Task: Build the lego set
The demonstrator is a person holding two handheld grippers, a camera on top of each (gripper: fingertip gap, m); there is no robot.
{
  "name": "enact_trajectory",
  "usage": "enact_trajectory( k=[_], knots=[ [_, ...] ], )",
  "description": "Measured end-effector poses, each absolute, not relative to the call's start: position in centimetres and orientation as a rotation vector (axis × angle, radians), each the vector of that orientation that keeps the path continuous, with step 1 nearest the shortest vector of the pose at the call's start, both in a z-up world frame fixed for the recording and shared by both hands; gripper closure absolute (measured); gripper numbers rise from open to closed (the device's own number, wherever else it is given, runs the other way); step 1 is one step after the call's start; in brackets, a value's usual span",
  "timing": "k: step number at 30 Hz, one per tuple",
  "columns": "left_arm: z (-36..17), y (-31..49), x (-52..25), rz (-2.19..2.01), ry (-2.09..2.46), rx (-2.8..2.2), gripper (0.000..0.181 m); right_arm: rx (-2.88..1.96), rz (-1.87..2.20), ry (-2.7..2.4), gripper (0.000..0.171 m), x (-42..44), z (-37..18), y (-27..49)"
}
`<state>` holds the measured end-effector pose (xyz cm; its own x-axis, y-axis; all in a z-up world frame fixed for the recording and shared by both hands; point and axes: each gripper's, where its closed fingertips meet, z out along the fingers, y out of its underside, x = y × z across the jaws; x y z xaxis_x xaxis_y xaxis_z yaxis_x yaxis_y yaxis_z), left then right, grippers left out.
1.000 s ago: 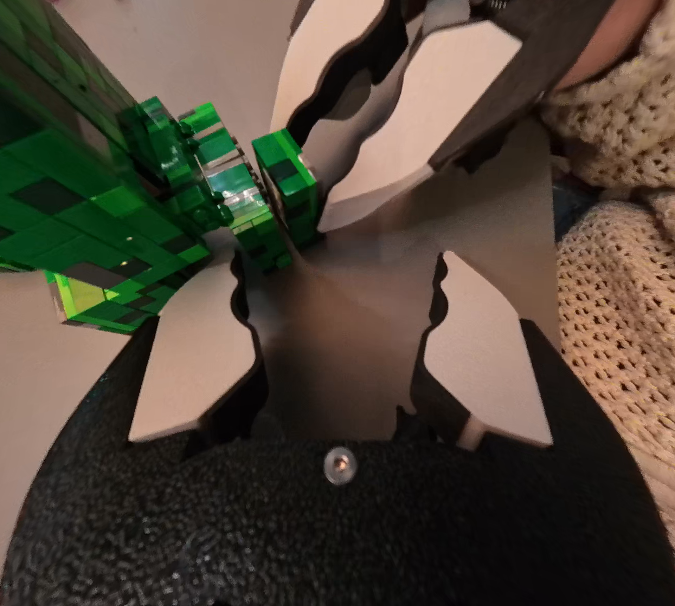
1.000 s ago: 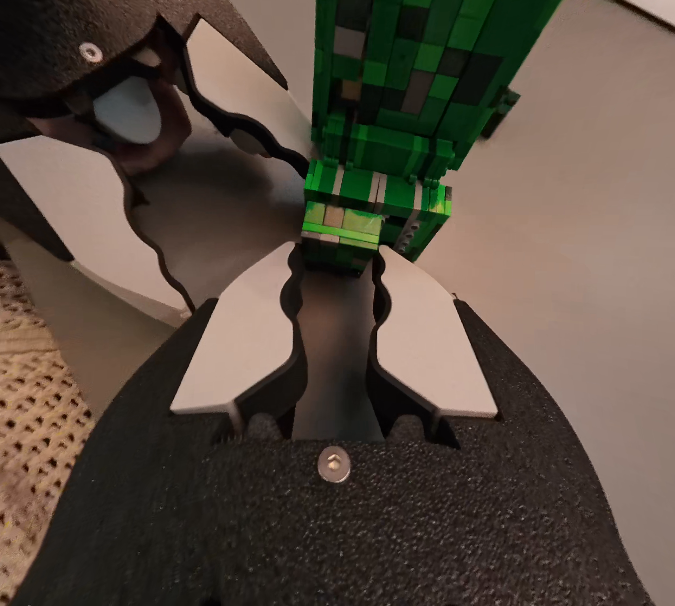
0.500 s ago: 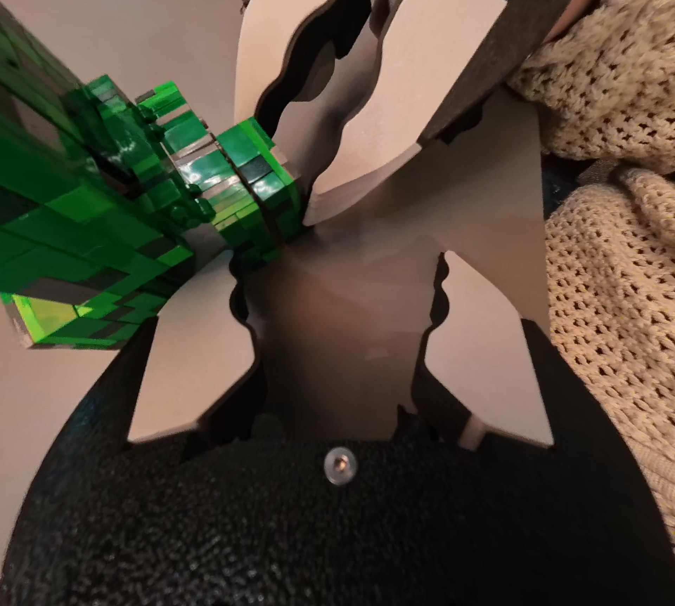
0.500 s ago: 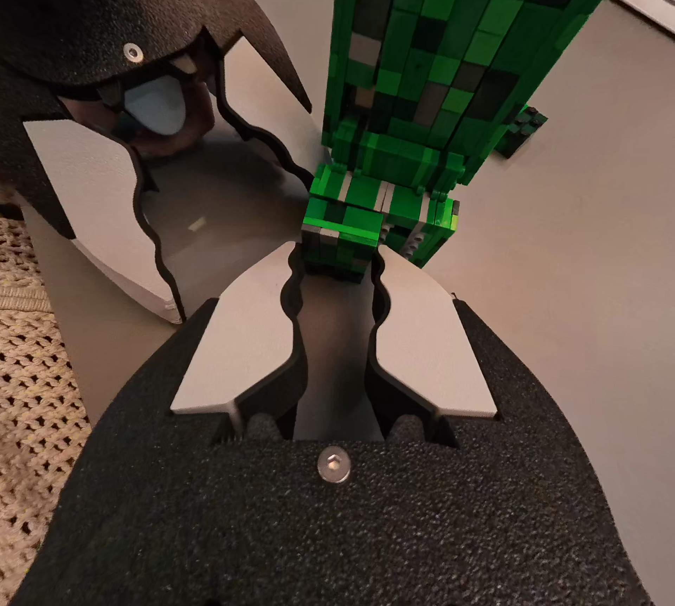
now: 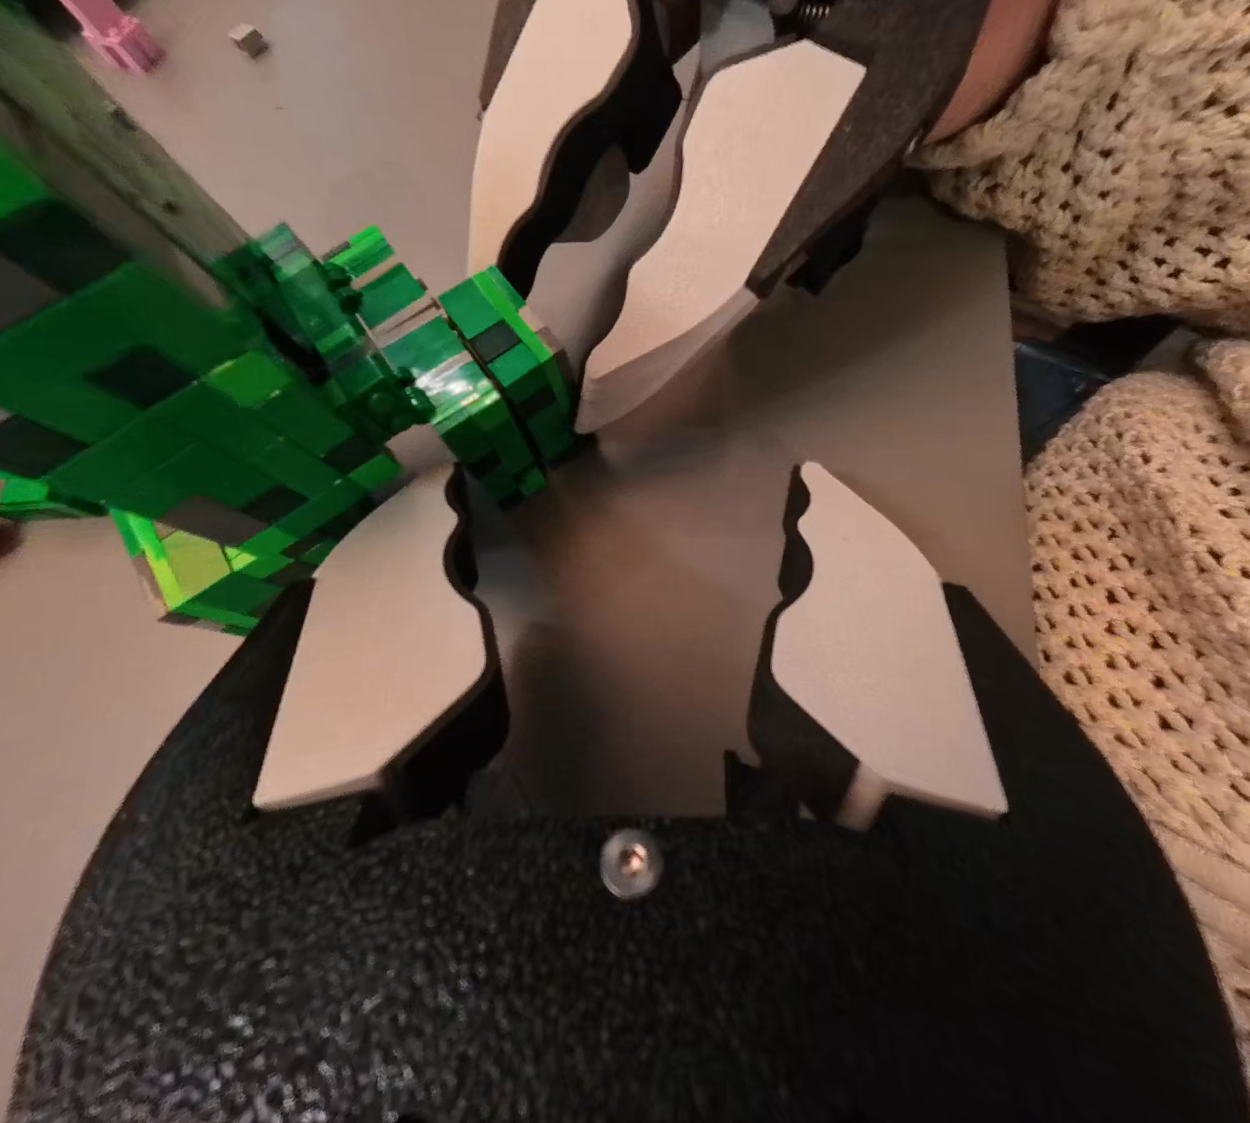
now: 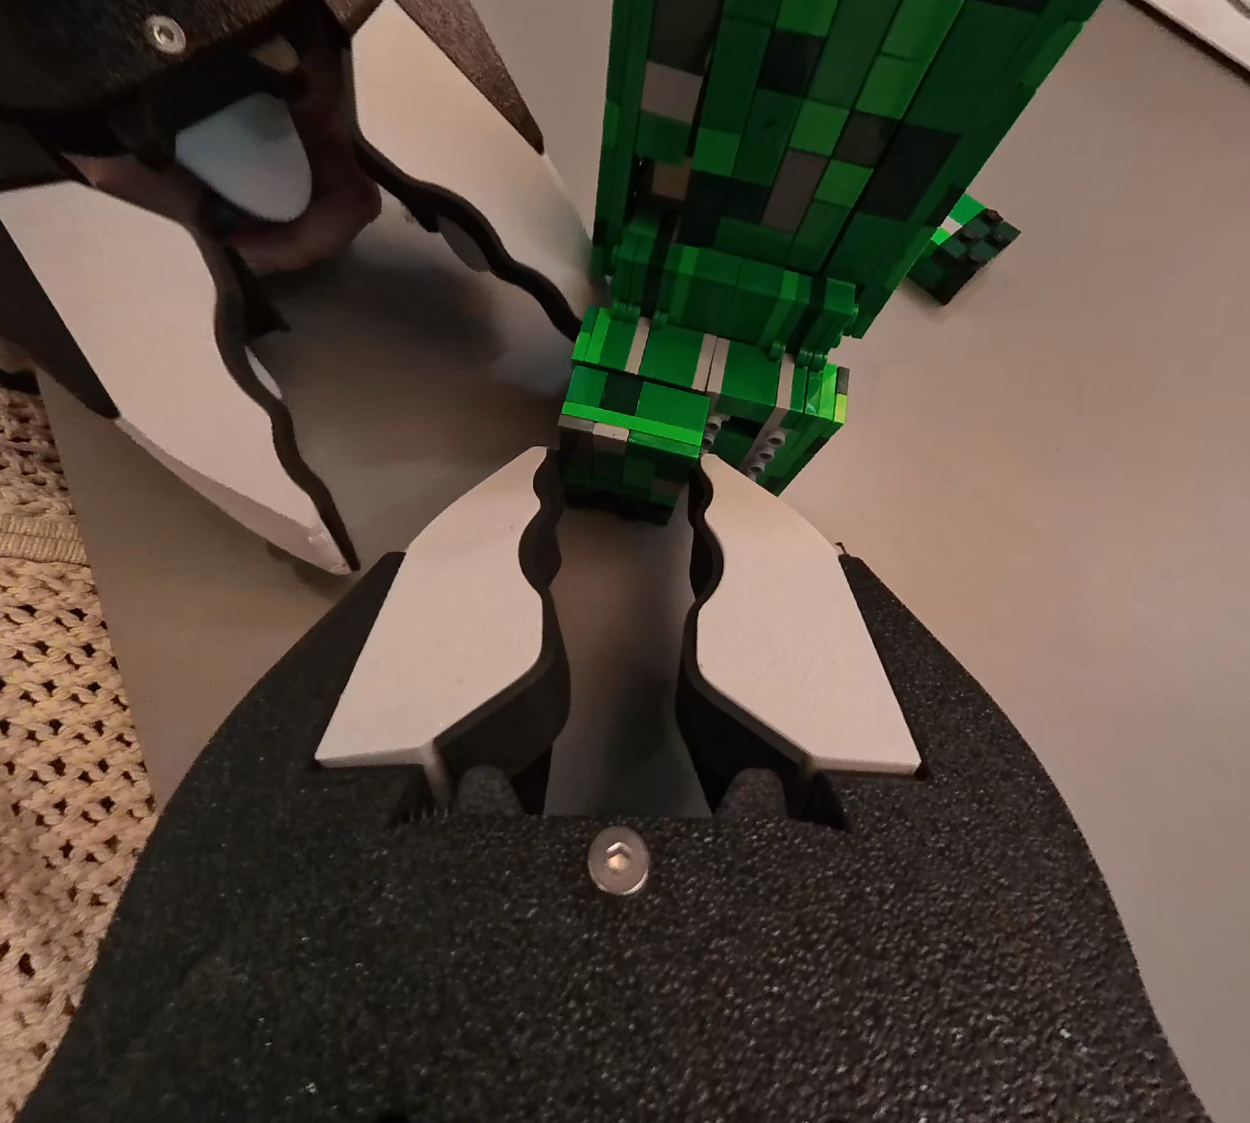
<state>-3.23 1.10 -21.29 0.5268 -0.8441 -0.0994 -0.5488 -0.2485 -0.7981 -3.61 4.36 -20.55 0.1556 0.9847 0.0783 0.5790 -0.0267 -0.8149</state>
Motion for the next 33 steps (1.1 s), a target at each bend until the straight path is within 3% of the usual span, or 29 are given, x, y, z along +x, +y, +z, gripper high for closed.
enact_trajectory(
  k=[5, 10, 15, 21, 33],
  knots=[
    [-21.4, 1.1, -3.2, -0.443, 1.142, -1.938, 0.091, -1.640, 0.786, -1.590, 0.137, -3.2, -20.3, 3.7],
    [-20.7, 1.1, -3.2, -0.507, 1.108, -1.922, 0.093, -1.259, 1.235, -1.562, 0.137, -1.3, -15.4, 1.7],
    [-20.6, 1.1, -3.2, -0.521, 1.106, -1.922, 0.094, -1.044, 1.379, -1.516, 0.137, 0.6, -13.2, 0.9],
    [-20.6, 1.0, -3.1, -0.525, 1.109, -1.921, 0.094, -1.074, 1.344, -1.526, 0.137, 0.4, -13.6, 1.1],
    [-20.7, 1.1, -3.1, -0.521, 1.109, -1.930, 0.095, -1.405, 0.899, -1.653, 0.137, -1.2, -18.5, 4.4]
  ],
)
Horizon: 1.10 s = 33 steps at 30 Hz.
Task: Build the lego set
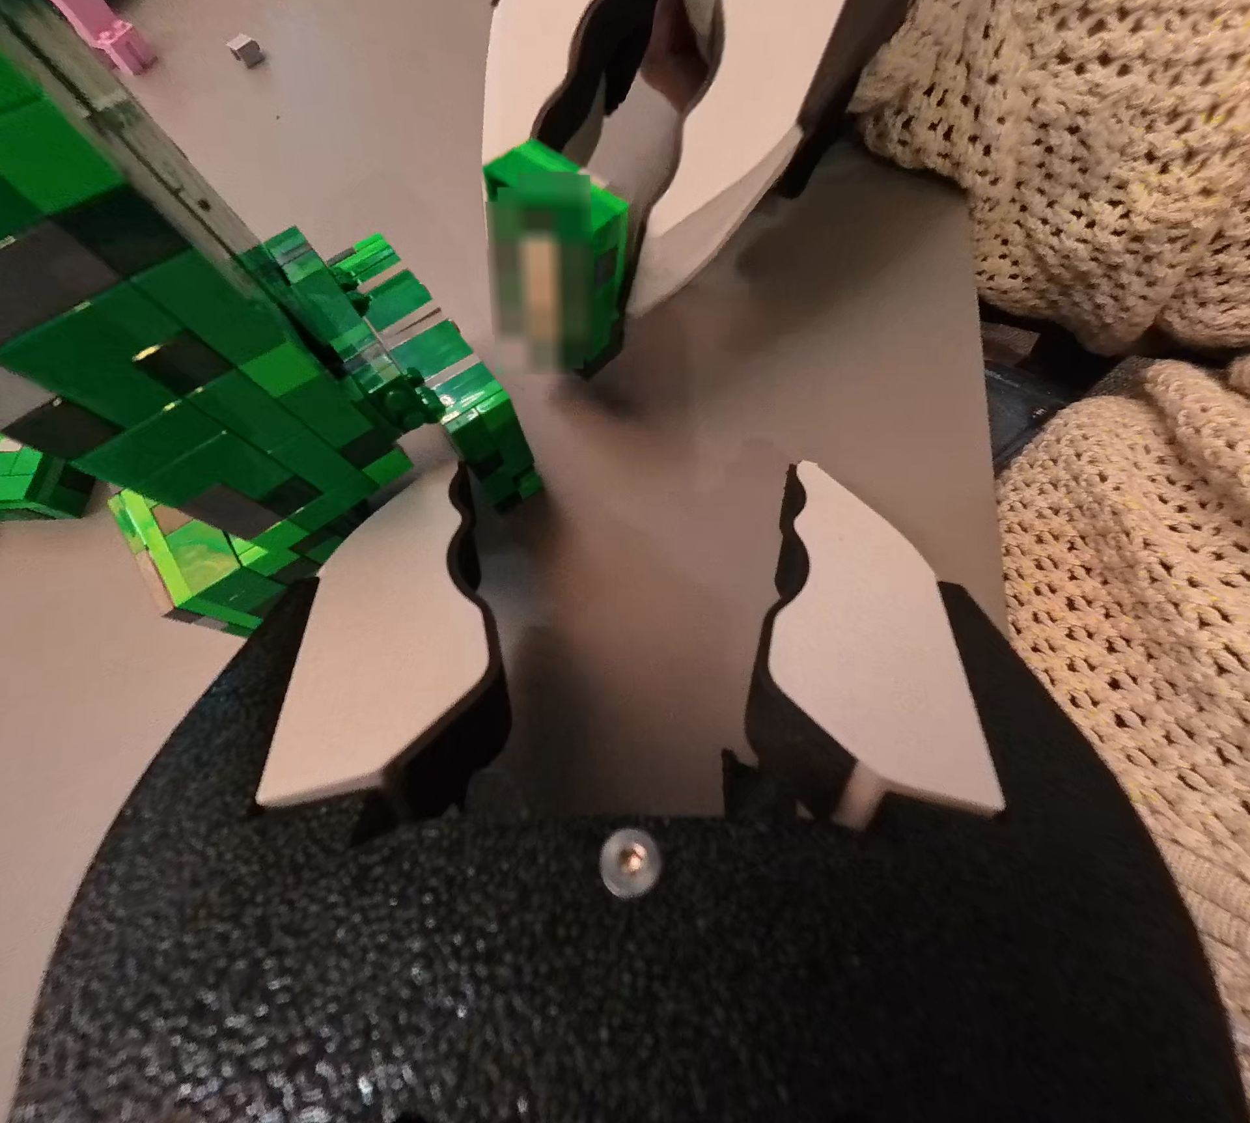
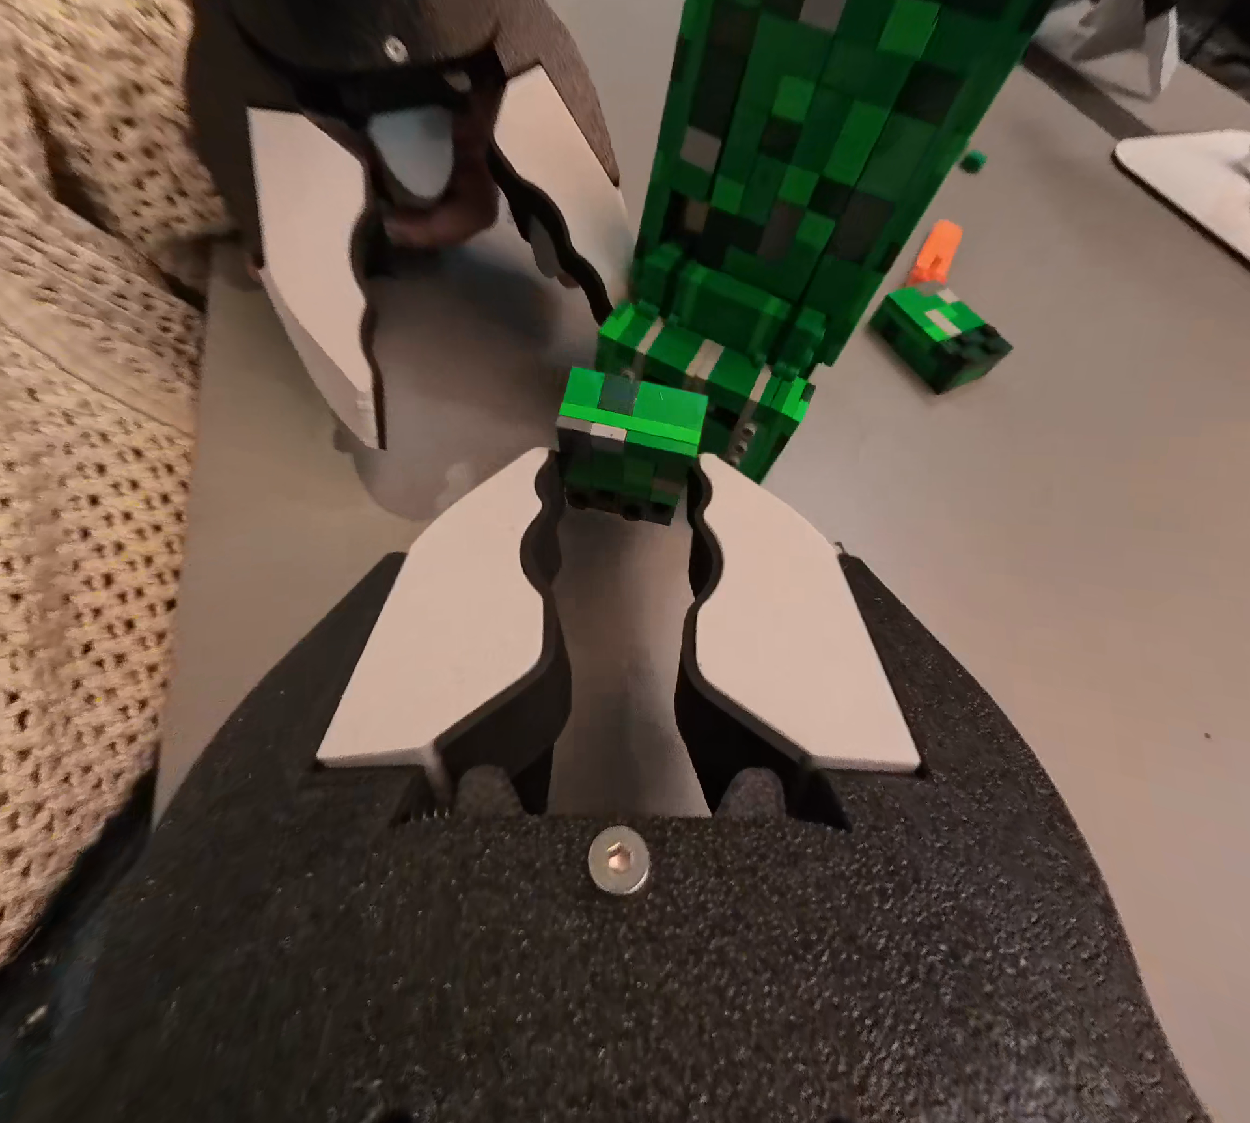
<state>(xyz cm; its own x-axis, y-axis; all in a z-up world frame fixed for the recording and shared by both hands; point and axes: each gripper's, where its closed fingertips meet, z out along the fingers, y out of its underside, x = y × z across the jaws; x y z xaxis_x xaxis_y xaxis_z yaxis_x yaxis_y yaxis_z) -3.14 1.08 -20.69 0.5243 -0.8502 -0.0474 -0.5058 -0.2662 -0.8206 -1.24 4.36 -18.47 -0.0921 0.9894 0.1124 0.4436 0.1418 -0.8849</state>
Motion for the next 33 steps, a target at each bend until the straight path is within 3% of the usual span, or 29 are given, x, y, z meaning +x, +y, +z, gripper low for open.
enact_trajectory(
  k=[5, 12, 22, 33],
  knots=[
    [-20.7, 1.1, -3.1, -0.519, 1.113, -1.929, 0.094, -1.424, 0.805, -1.704, 0.137, -1.9, -19.5, 4.1],
    [-20.7, 1.1, -3.1, -0.519, 1.114, -1.928, 0.094, -1.073, 1.094, -1.731, 0.137, -1.5, -16.3, 1.0],
    [-20.7, 1.1, -3.1, -0.514, 1.117, -1.929, 0.094, -1.041, 1.148, -1.715, 0.137, -1.1, -15.8, 0.8],
    [-20.7, 1.1, -3.1, -0.511, 1.117, -1.927, 0.094, -1.535, 0.839, -1.617, 0.137, -2.4, -19.4, 4.7]
  ],
)
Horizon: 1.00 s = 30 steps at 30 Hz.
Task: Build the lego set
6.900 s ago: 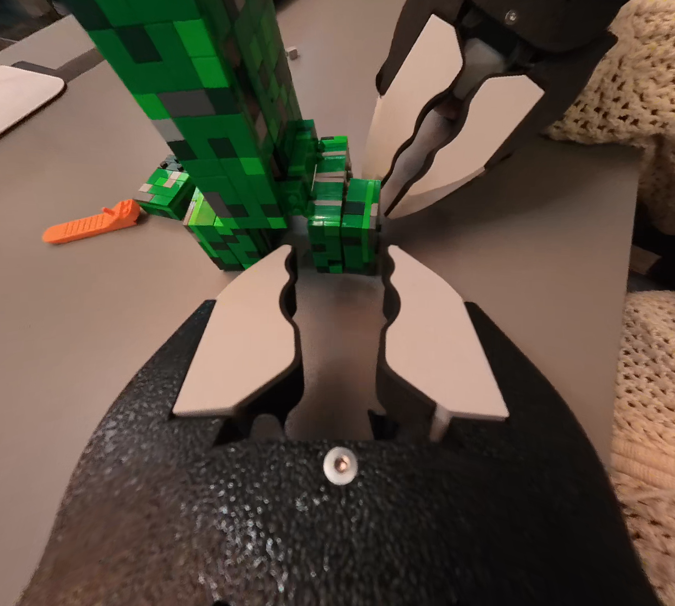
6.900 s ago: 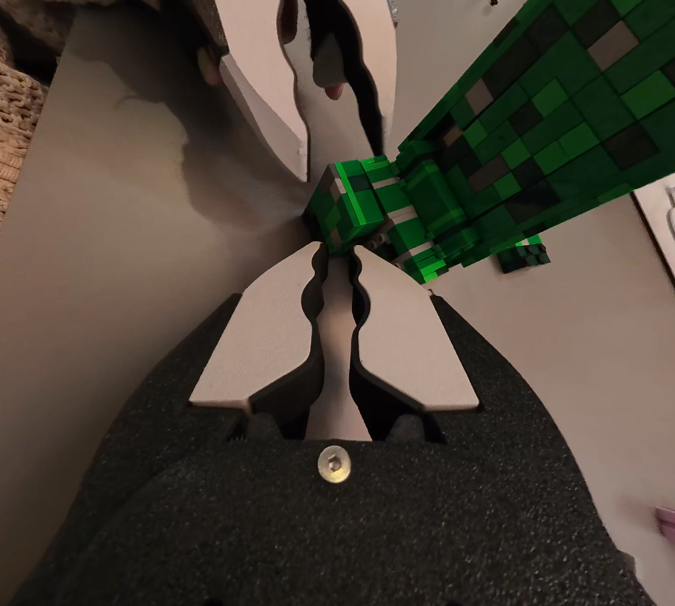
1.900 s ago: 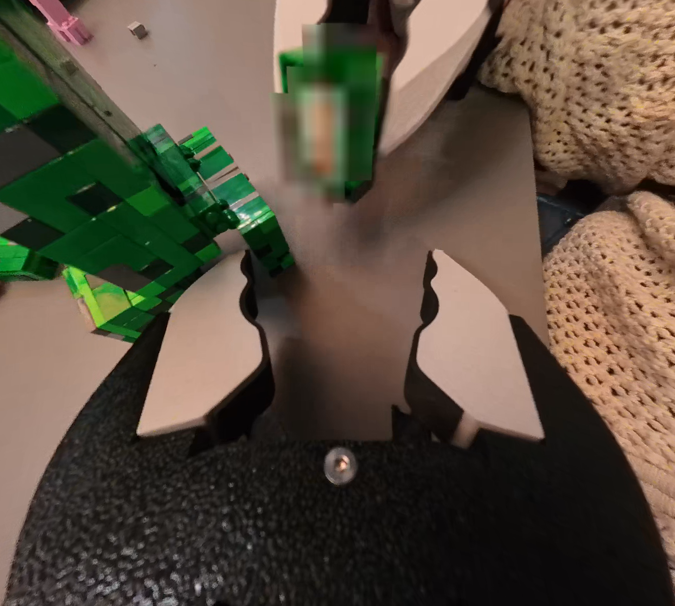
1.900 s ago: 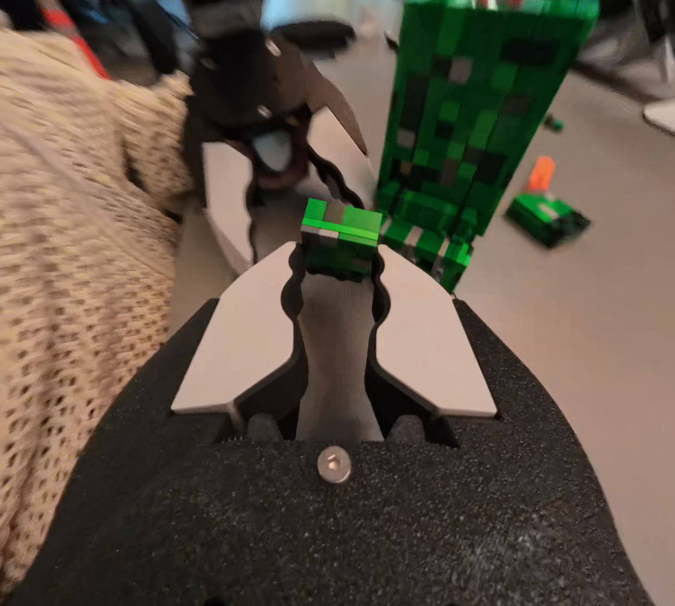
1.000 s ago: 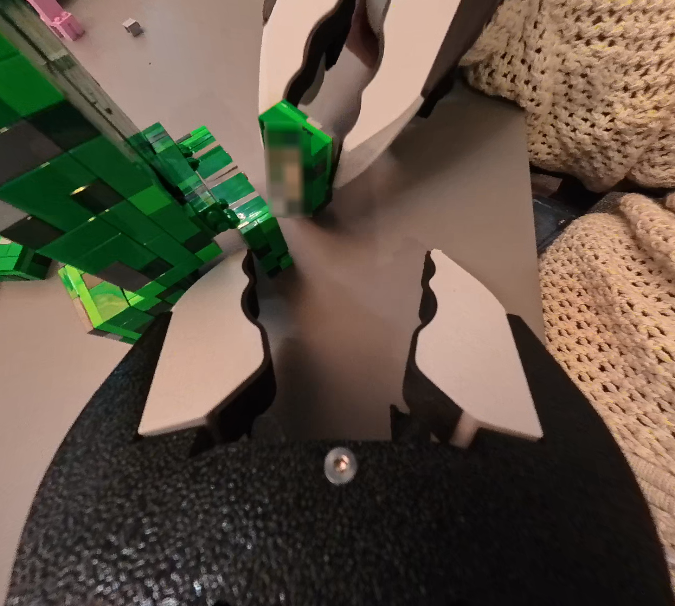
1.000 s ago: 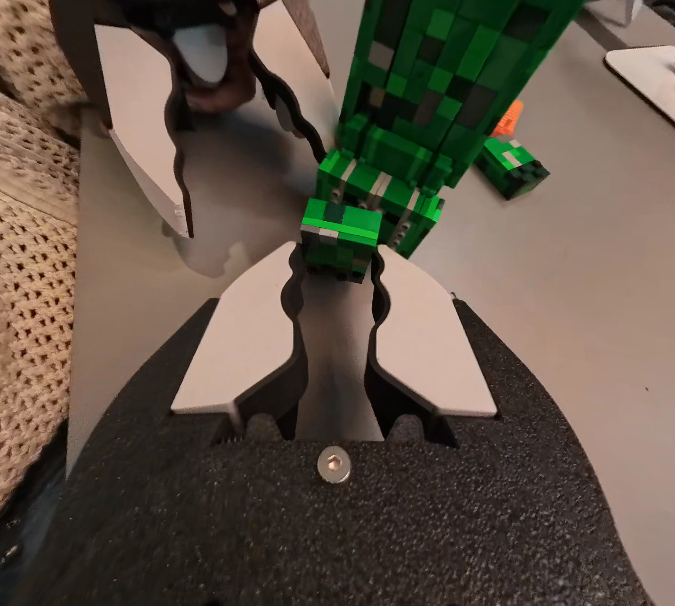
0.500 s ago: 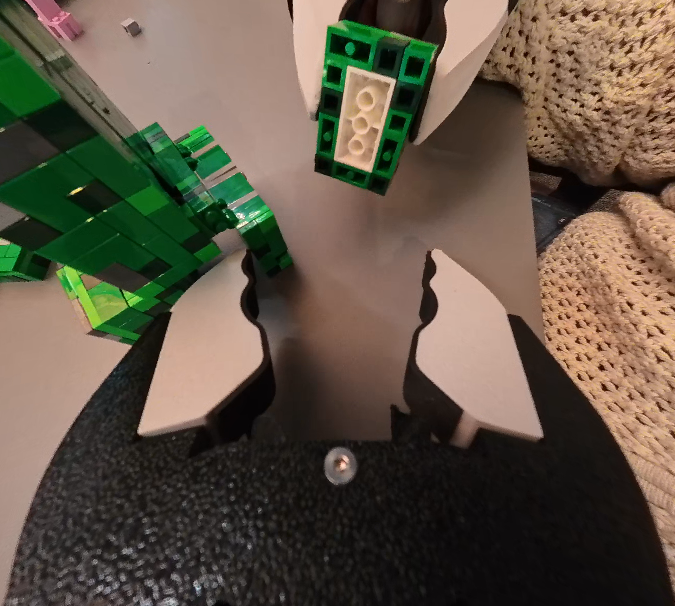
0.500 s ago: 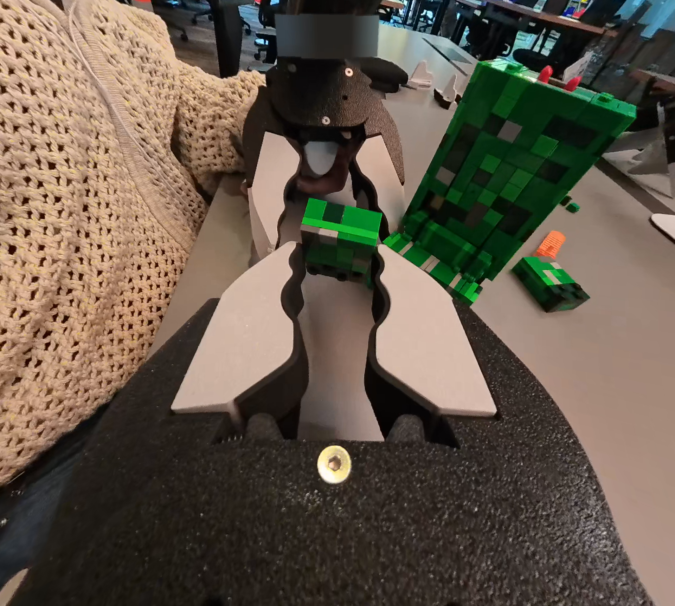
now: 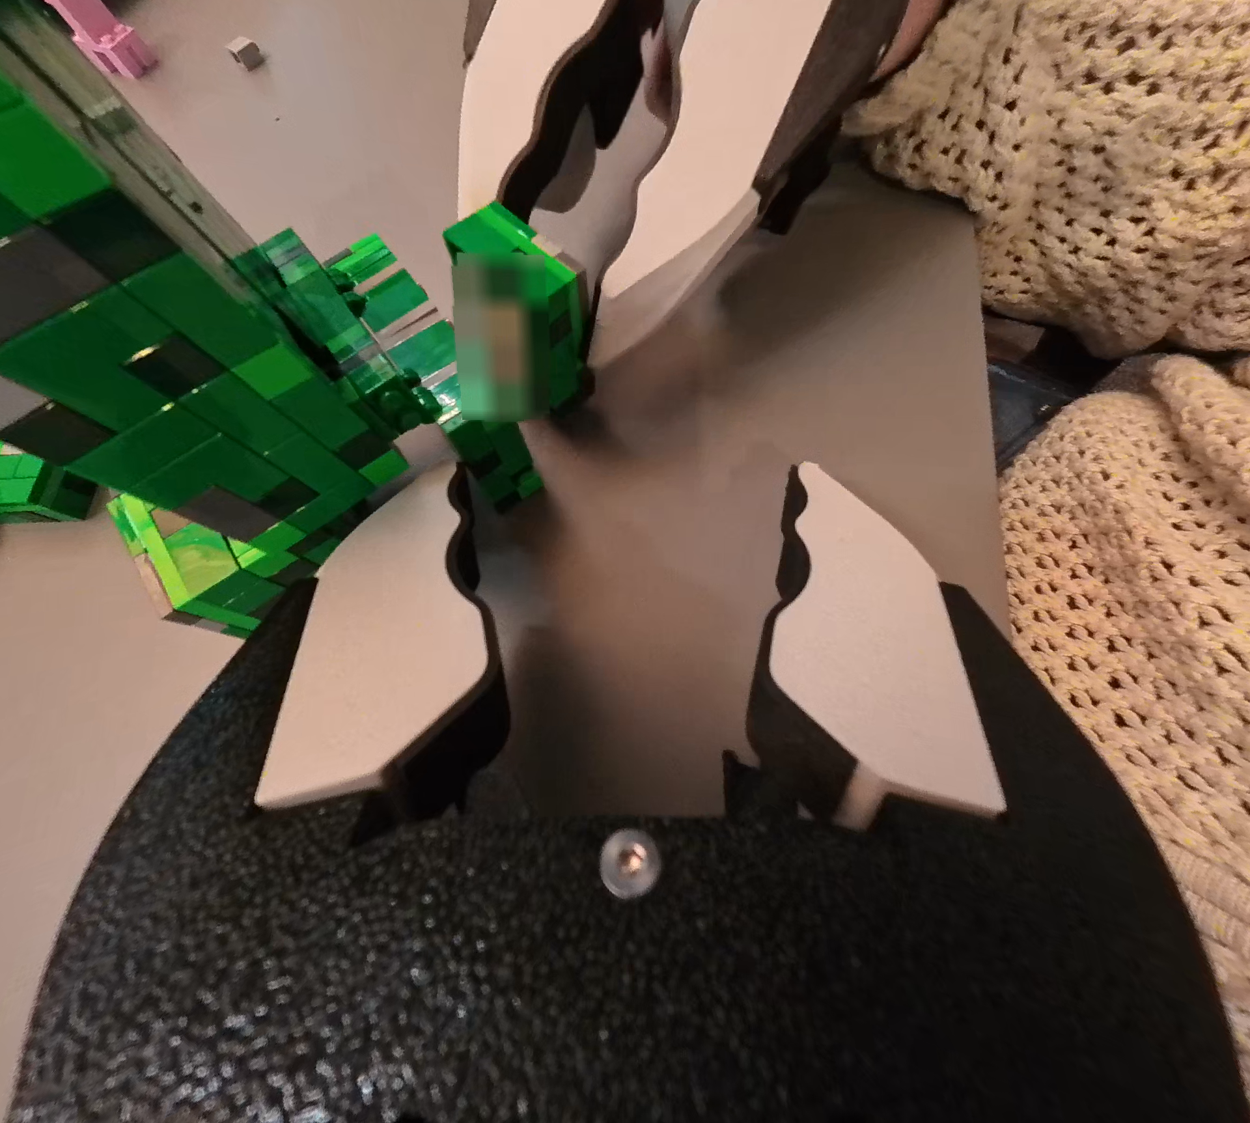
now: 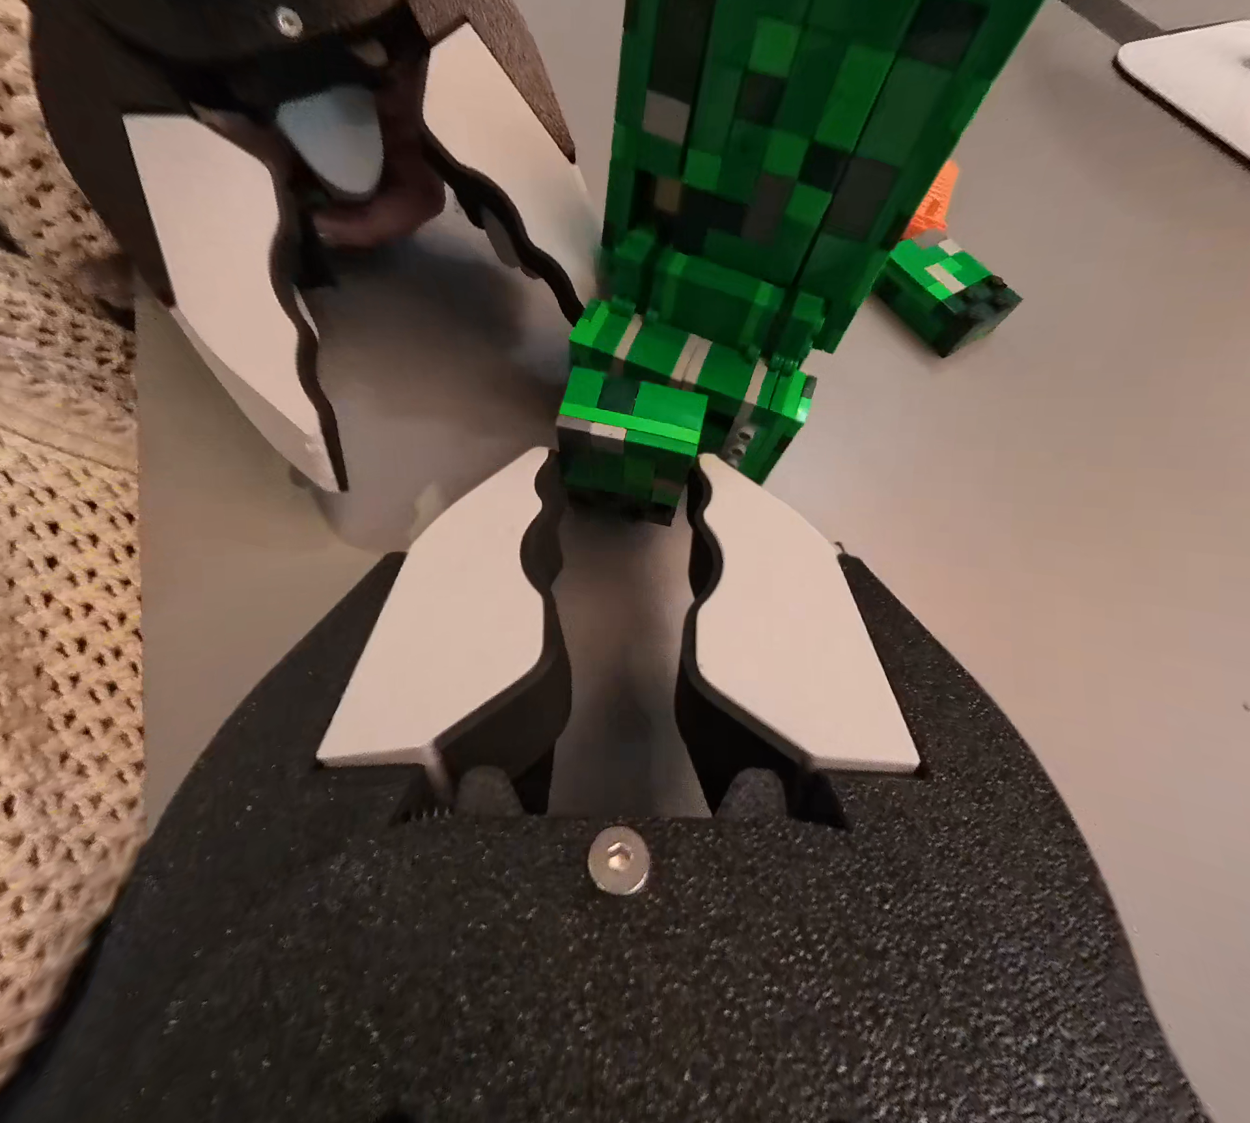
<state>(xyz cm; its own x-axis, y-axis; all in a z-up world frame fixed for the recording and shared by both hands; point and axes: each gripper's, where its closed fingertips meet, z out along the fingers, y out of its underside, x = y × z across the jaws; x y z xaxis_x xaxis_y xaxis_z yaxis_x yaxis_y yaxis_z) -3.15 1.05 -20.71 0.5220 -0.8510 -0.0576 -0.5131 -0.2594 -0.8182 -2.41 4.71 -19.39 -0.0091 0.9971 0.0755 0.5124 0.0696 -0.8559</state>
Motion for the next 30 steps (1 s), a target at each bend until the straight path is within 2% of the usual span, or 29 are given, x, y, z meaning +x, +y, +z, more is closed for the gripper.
enact_trajectory(
  k=[4, 7, 21, 26, 30],
  knots=[
    [-21.2, 1.1, -3.1, -0.522, 1.122, -1.969, 0.094, -1.597, 0.811, -1.593, 0.137, -3.1, -19.8, 4.3],
    [-22.6, 1.0, -3.0, -0.524, 1.161, -2.067, 0.082, -1.619, 0.738, -1.597, 0.137, -3.4, -20.3, 4.5],
    [-22.5, 0.8, -2.7, -0.544, 1.174, -2.057, 0.084, -1.646, 0.768, -1.595, 0.137, -3.4, -20.4, 4.6],
    [-21.9, 1.4, -3.1, -0.488, 1.121, -2.020, 0.091, -1.623, 0.766, -1.616, 0.137, -3.5, -20.4, 4.8],
    [-20.1, 1.6, -3.3, -0.514, 1.046, -1.918, 0.104, -1.607, 0.763, -1.627, 0.137, -3.5, -20.4, 4.7]
  ],
)
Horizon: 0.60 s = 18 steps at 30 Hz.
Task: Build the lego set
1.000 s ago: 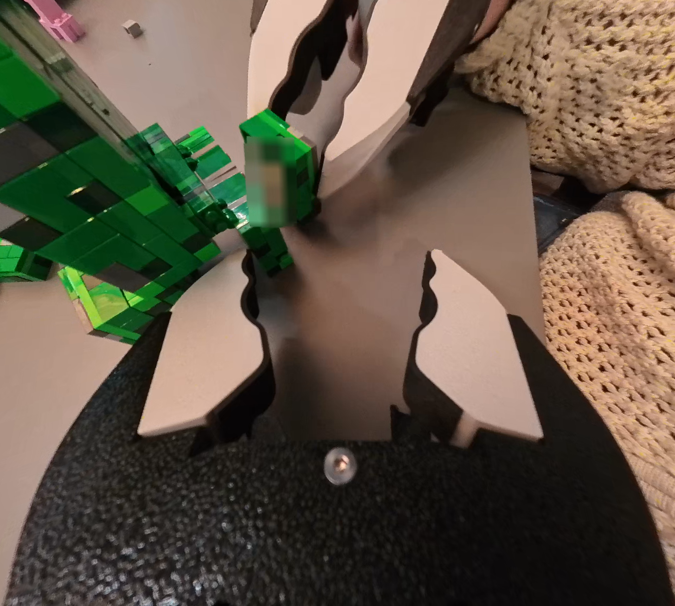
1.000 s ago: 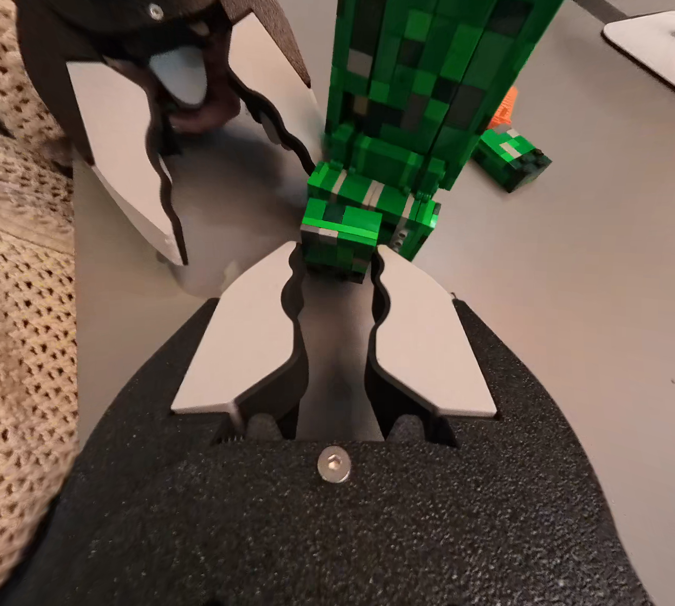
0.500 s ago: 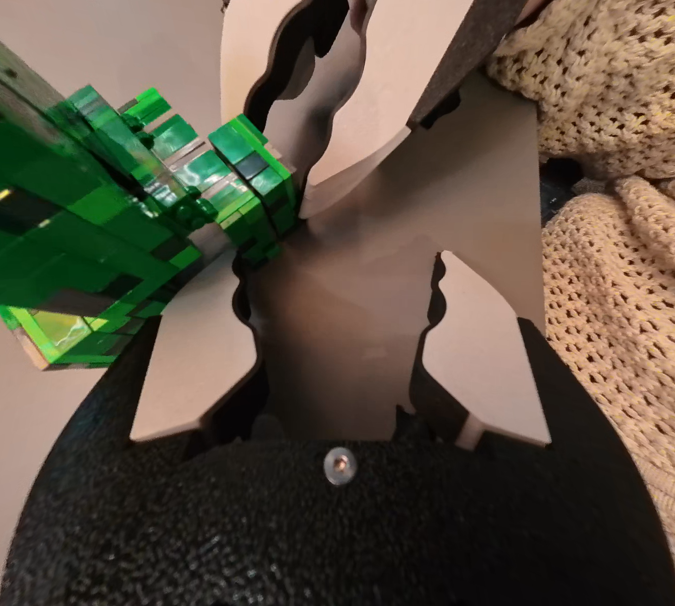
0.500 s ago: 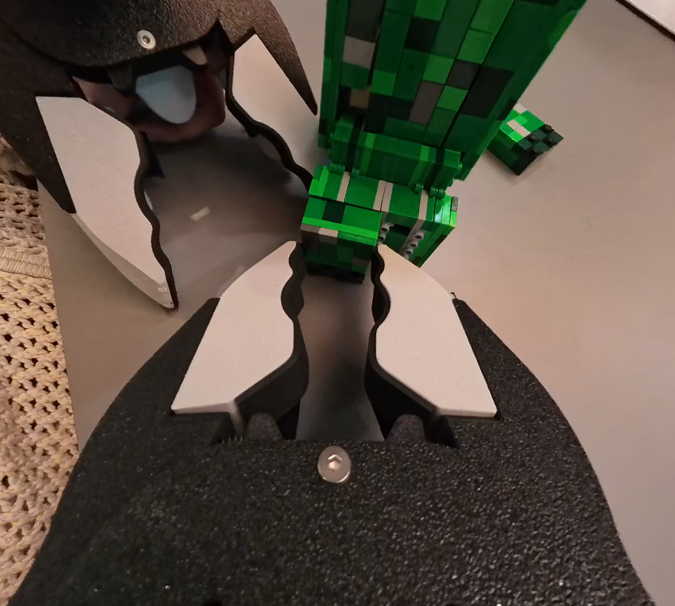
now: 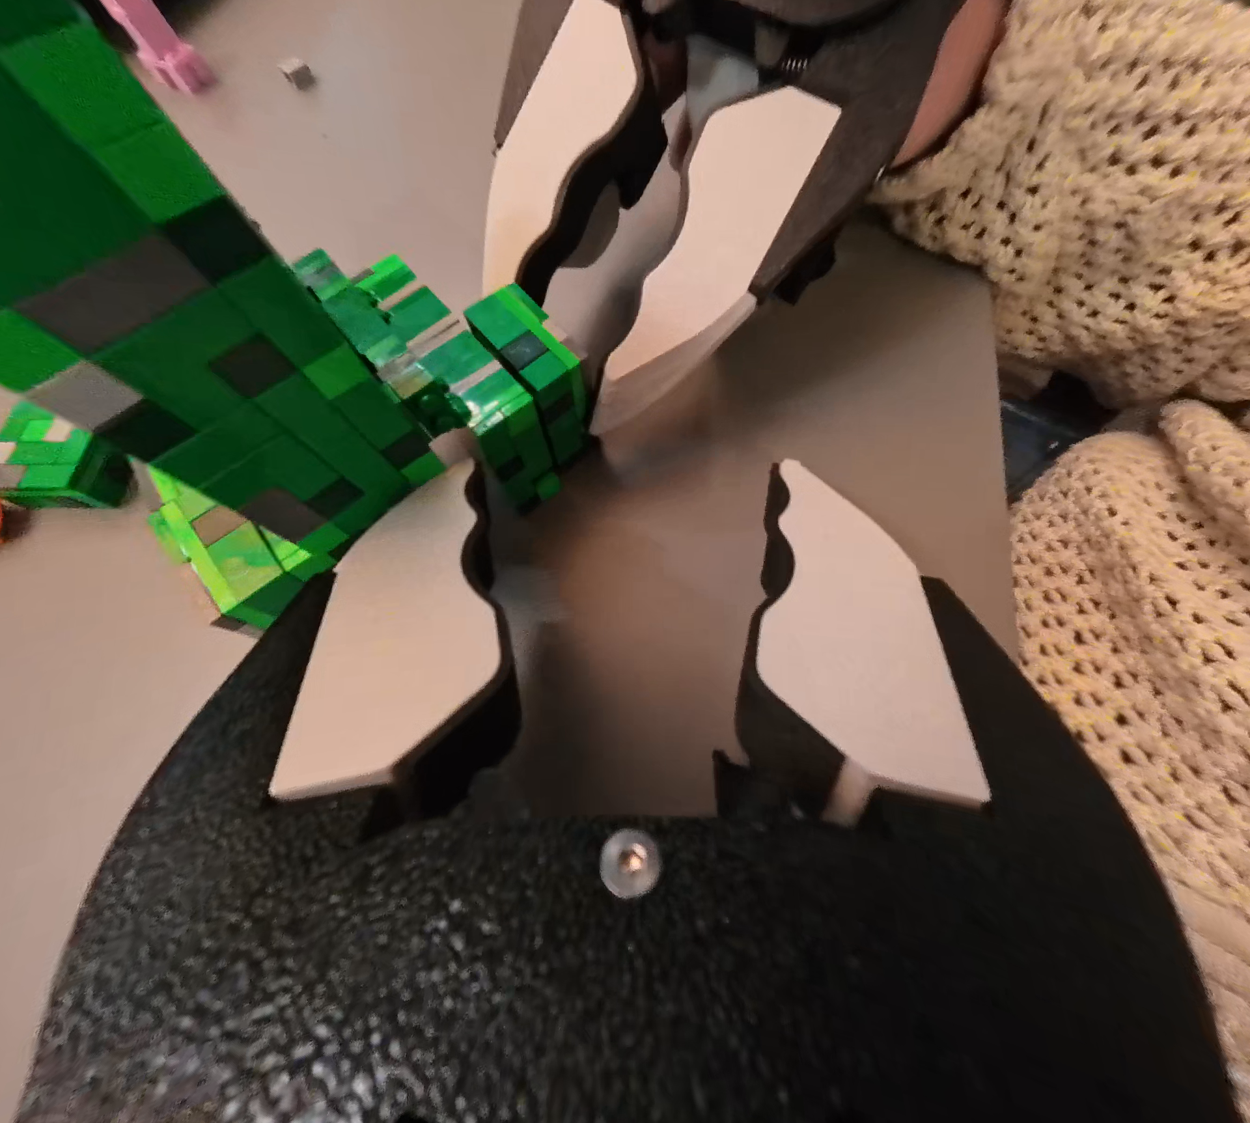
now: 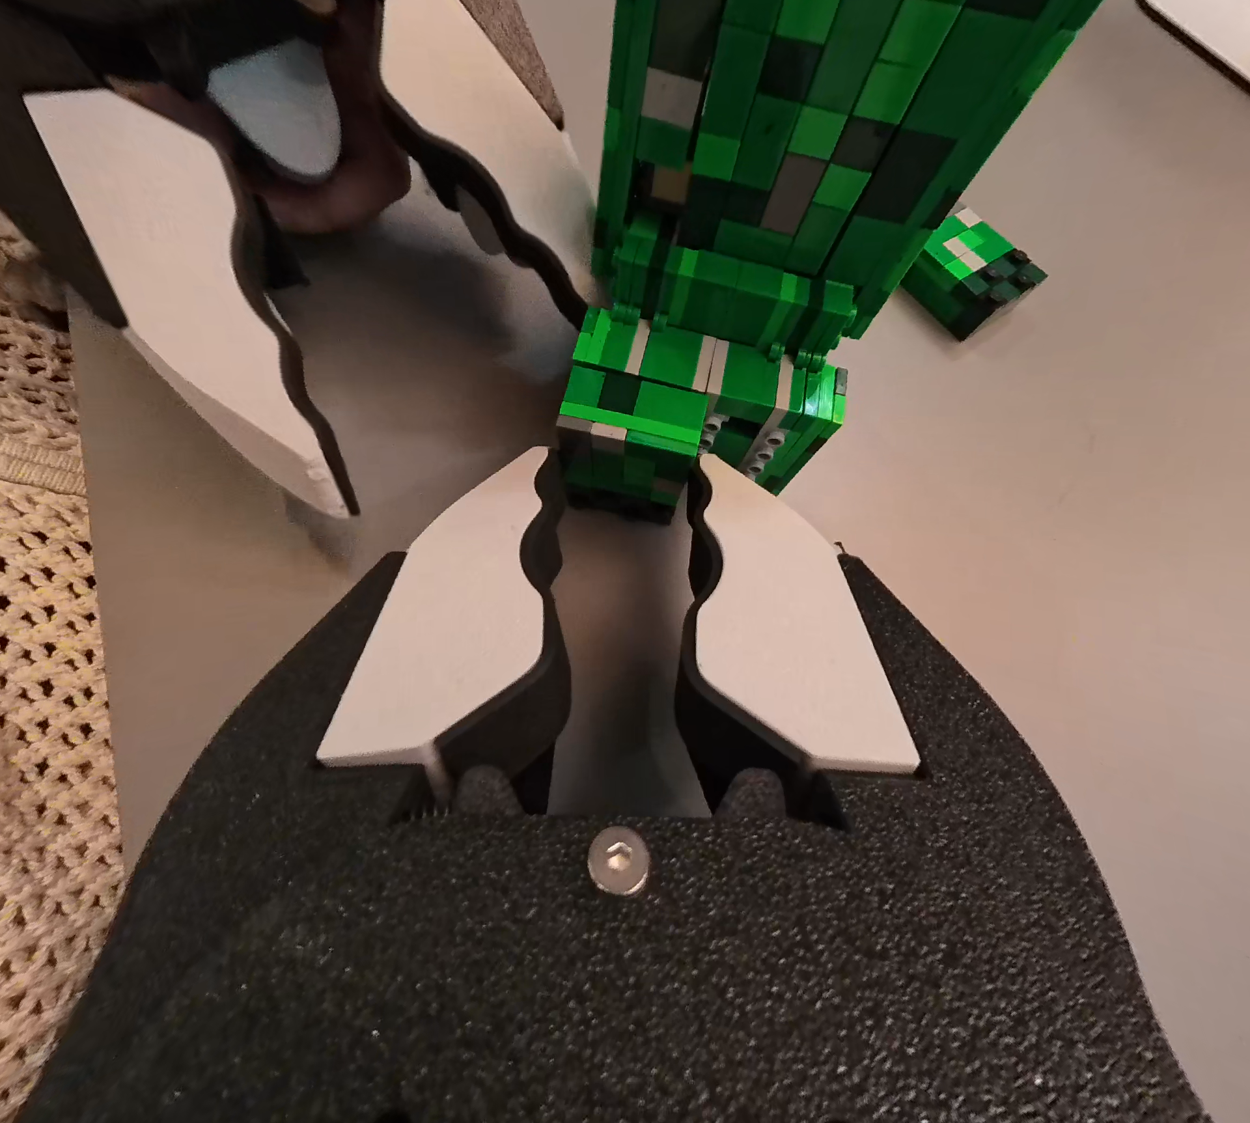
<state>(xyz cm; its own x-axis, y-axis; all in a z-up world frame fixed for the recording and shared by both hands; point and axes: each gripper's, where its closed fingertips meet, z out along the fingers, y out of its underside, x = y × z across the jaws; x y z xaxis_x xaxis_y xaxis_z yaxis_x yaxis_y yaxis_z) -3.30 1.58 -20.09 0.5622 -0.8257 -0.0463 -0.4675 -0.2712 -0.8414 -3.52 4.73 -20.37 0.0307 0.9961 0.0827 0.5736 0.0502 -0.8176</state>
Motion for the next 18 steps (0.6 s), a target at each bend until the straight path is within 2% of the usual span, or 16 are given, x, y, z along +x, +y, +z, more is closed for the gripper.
enact_trajectory(
  k=[18],
  knots=[
    [-21.5, 1.6, -2.9, -0.435, 1.122, -1.987, 0.093, -1.655, 0.802, -1.611, 0.137, -3.6, -20.5, 4.6]
  ],
)
